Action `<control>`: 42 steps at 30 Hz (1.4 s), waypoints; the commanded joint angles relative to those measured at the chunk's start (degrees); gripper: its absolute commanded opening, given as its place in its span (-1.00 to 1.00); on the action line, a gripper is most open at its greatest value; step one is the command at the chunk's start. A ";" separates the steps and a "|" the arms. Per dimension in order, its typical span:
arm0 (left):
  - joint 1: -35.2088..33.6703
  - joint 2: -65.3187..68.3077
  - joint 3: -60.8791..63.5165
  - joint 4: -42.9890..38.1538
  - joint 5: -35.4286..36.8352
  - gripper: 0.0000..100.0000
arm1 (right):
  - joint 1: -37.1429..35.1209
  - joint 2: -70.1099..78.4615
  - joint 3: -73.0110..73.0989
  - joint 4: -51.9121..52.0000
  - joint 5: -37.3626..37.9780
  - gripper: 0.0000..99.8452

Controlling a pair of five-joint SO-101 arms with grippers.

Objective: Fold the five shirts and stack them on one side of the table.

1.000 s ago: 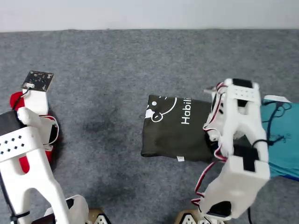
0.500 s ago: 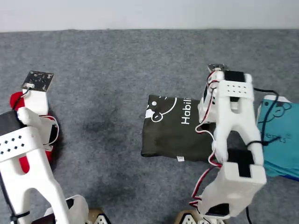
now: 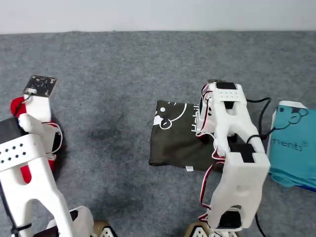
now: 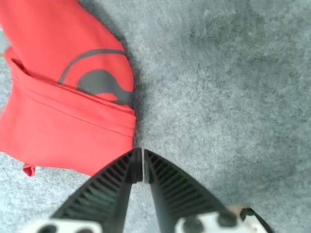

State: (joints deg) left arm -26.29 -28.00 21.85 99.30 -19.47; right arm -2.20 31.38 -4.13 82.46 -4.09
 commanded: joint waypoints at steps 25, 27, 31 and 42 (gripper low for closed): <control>0.26 -2.02 1.71 0.70 -0.18 -0.97 | 10.95 2.86 -30.86 0.84 68.48 -0.98; 0.26 -2.02 1.80 0.70 -0.18 -0.97 | 8.13 3.03 -30.68 -0.04 70.59 -0.98; 0.09 -2.02 1.71 0.88 -0.26 -0.97 | 5.41 6.55 -30.95 -2.77 72.09 -0.98; 0.18 -2.02 2.07 0.79 -0.35 -0.97 | 6.46 0.57 -31.12 -4.18 51.69 -0.43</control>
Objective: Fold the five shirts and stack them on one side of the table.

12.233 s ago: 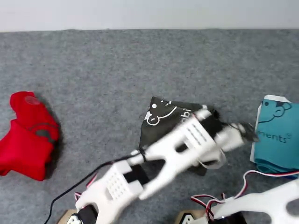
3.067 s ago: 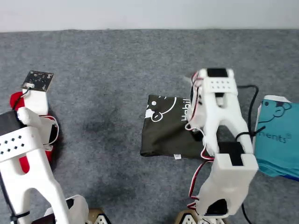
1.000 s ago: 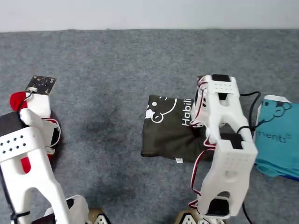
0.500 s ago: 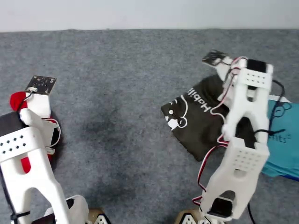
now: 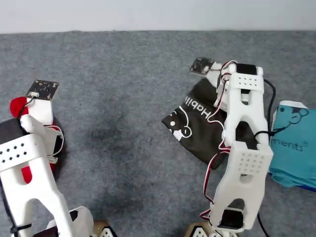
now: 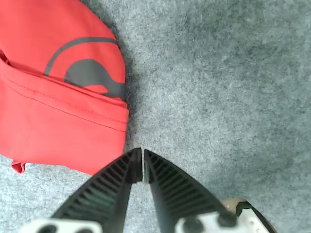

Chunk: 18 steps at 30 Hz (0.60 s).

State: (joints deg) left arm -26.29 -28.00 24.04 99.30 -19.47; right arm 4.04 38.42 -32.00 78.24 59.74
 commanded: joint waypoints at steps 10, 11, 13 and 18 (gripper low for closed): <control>0.18 -2.02 -0.40 0.70 -0.44 -0.97 | -3.91 -13.58 -3.16 14.02 -51.87 -0.42; 0.18 -2.02 -0.40 0.70 -0.44 -0.97 | -4.88 -14.11 -3.16 16.66 -54.51 -0.42; 0.18 -2.02 -0.48 0.70 -0.44 -0.97 | -6.29 -14.81 -3.16 21.93 -59.25 -0.42; 0.18 -2.02 -0.48 0.70 -0.44 -0.97 | -8.22 -17.71 -0.26 24.57 -69.80 -0.42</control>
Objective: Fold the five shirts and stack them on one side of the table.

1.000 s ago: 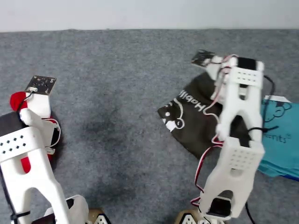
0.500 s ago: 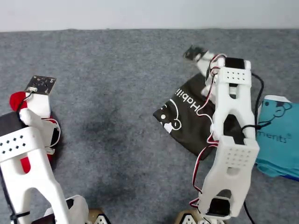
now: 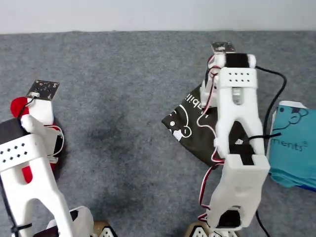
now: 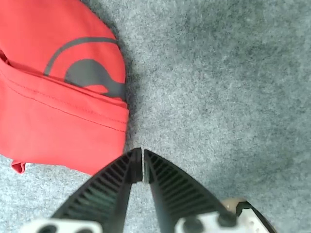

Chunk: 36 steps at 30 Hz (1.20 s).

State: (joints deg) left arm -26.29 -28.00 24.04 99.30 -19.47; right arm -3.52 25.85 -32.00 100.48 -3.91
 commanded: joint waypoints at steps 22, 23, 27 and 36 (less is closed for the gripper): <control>0.00 -2.11 -0.48 1.05 -0.44 -0.97 | 0.57 14.02 4.40 -9.89 -33.41 0.01; 0.00 -2.11 -0.48 1.05 -0.44 -0.97 | 0.84 15.60 4.40 -10.42 -33.41 0.01; -0.09 -2.11 -0.31 1.05 -0.44 -0.97 | 1.98 21.41 4.40 -13.76 -33.23 0.01; -0.09 -2.11 -0.48 0.97 -0.44 -0.97 | 2.42 24.40 2.81 -11.82 -32.88 -0.12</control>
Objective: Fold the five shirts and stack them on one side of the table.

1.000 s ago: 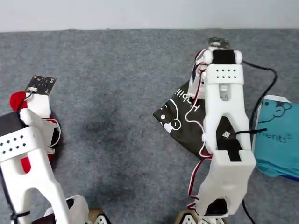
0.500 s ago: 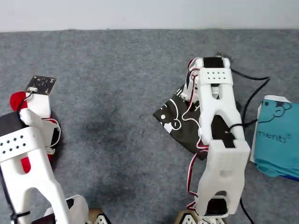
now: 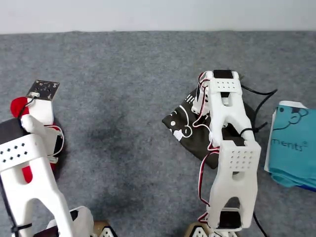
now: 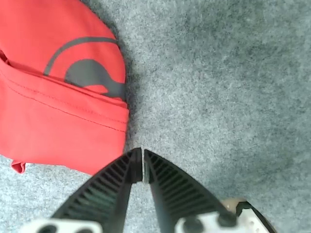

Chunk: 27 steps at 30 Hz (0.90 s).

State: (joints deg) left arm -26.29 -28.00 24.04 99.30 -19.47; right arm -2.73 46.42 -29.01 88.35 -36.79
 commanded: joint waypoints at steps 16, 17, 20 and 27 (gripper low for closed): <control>-0.09 -2.11 -0.48 0.88 -0.53 -0.97 | 2.95 3.12 -0.18 -0.22 14.77 -0.98; -0.09 -2.11 -0.48 0.88 -0.53 -0.97 | 3.30 2.77 -0.35 0.13 16.70 -0.98; -0.09 -2.11 -0.48 0.88 -0.53 -0.97 | 4.00 -0.22 -0.70 1.36 23.03 -0.98; -0.09 -2.11 -0.57 0.88 -0.53 -0.97 | 4.00 -12.79 -0.70 8.66 34.81 -0.98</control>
State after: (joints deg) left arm -26.29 -28.00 24.04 99.30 -19.47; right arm 1.67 40.53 -28.31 94.07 -6.55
